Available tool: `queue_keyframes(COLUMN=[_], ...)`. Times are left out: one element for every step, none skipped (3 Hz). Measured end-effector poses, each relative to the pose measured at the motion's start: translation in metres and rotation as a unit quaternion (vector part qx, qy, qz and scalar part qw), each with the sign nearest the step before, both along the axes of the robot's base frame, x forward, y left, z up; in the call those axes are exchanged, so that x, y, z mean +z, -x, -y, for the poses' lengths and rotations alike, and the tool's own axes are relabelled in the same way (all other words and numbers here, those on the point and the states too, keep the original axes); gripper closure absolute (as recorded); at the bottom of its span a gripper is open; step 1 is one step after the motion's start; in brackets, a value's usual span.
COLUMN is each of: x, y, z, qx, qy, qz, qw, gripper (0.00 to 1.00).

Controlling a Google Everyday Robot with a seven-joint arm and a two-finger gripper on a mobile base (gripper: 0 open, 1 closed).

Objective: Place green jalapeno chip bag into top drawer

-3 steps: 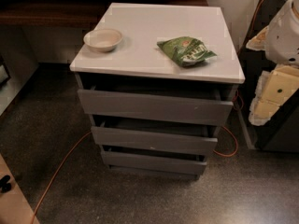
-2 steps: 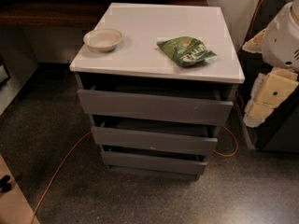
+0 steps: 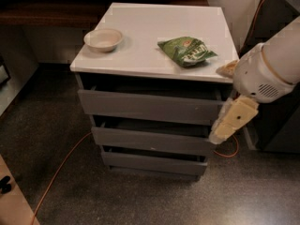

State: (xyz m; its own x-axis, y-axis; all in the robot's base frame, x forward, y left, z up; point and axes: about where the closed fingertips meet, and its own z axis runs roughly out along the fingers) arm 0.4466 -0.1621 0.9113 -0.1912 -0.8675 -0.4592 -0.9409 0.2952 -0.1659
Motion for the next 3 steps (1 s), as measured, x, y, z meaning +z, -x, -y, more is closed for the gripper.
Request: queue_keyframes(x=[-0.039,-0.074,-0.104], y=[-0.016,-0.033,-0.045], z=[-0.037,-0.074,-0.107], qx=[0.006,0.023,0.043], qy=[-0.057,-0.091,-0.101], qz=[0.006,0.014,0.022], qw=[0.9983,0.9955,0.9937], gripper=[0.0,0.0,0.0])
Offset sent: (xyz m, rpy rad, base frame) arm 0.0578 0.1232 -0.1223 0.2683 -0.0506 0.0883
